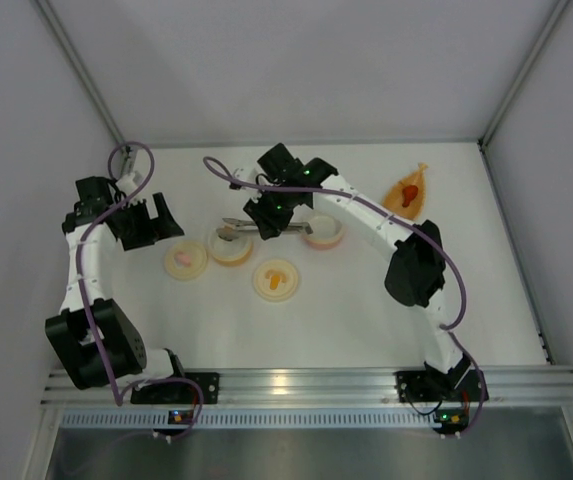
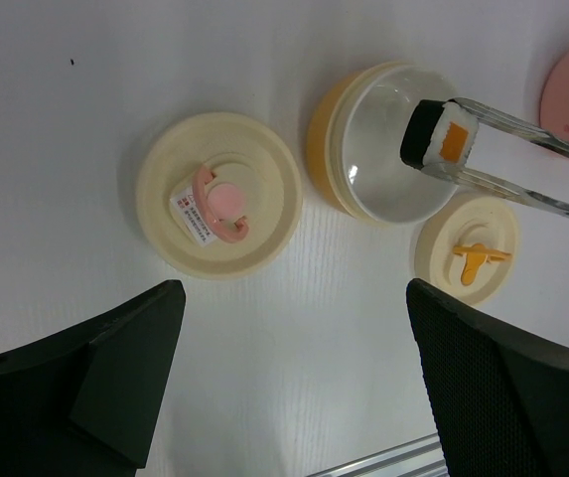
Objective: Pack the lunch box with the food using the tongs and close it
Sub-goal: Place the fake food in the packing box, then pick up the fake food from the plate, then place the fake food in the packing box.
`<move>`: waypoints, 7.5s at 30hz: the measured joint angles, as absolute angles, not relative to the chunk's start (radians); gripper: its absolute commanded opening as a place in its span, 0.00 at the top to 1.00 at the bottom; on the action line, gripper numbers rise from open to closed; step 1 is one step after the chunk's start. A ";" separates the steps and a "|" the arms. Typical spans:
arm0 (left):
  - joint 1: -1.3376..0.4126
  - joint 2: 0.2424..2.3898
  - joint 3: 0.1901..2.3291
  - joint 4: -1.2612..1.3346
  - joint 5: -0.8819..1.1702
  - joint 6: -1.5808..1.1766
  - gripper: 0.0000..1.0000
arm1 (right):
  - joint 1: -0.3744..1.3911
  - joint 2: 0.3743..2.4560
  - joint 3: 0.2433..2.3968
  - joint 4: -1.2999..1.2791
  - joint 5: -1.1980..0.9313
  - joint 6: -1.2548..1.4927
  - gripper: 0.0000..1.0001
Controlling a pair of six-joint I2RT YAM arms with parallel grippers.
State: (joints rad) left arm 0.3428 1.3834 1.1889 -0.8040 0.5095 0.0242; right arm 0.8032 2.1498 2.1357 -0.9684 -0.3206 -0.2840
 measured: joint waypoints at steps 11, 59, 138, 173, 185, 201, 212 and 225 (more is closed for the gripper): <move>0.343 1.383 1.167 -0.789 0.513 0.021 0.02 | 0.807 2.196 2.143 -0.965 -0.312 -0.286 0.75; 0.343 1.338 1.180 -0.786 0.492 0.120 0.02 | 0.166 1.577 1.614 -0.870 -0.350 -0.112 0.58; 0.343 1.384 1.200 -0.783 0.447 0.105 0.02 | 0.089 1.763 1.364 -0.610 0.081 0.343 0.69; 0.343 1.384 1.201 -0.779 0.445 0.104 0.02 | 0.035 1.666 1.361 -0.610 -0.005 0.288 1.00; 0.343 1.384 1.201 -0.780 0.445 0.104 0.02 | 0.035 1.586 1.333 -0.614 -0.021 0.237 1.00; 0.343 1.384 1.201 -0.780 0.456 0.103 0.02 | 0.073 1.379 1.294 -0.737 -0.253 -0.001 1.00; 0.343 1.384 1.201 -0.780 0.456 0.104 0.02 | 0.366 1.401 1.306 -0.794 -0.263 -0.051 1.00; 0.343 1.384 1.200 -0.779 0.456 0.104 0.02 | 0.429 1.509 1.326 -0.833 -0.237 -0.053 1.00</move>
